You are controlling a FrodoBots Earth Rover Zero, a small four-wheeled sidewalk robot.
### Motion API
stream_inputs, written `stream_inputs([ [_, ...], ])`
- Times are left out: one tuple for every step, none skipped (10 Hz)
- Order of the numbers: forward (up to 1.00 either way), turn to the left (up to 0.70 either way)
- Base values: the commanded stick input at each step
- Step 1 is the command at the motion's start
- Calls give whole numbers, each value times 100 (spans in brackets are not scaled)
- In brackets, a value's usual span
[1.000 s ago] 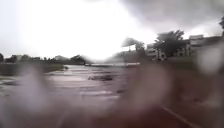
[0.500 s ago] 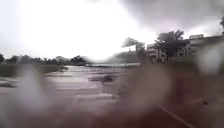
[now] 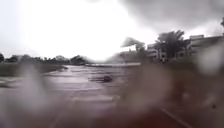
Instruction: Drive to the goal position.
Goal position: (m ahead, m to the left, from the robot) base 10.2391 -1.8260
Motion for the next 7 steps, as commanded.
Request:
stream_inputs([
  [45, 0],
  [45, 0],
  [45, 0],
  [45, 0],
  [45, 0],
  [45, 0],
  [45, 0],
])
